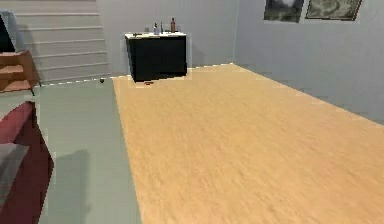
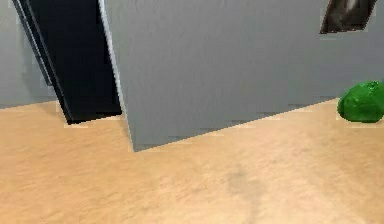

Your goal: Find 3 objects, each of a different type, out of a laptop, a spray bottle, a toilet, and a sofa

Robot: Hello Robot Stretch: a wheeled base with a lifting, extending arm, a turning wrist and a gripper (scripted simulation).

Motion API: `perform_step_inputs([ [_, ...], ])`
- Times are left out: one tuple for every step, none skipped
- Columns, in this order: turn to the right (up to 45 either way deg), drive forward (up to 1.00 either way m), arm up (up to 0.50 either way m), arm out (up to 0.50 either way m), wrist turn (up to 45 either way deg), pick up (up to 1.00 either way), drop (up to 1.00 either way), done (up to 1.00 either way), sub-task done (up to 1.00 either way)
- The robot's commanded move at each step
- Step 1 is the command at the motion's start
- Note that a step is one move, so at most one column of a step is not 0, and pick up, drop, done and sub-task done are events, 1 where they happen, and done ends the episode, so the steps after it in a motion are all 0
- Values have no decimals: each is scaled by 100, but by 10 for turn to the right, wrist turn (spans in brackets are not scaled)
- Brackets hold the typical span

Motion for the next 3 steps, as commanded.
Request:
perform_step_inputs([
  [0, 5, 0, 0, 0, 0, 0, 0, 0],
  [-120, 0, 0, 0, 0, 0, 0, 0, 0],
  [0, 100, 0, 0, 0, 0, 0, 0, 0],
])
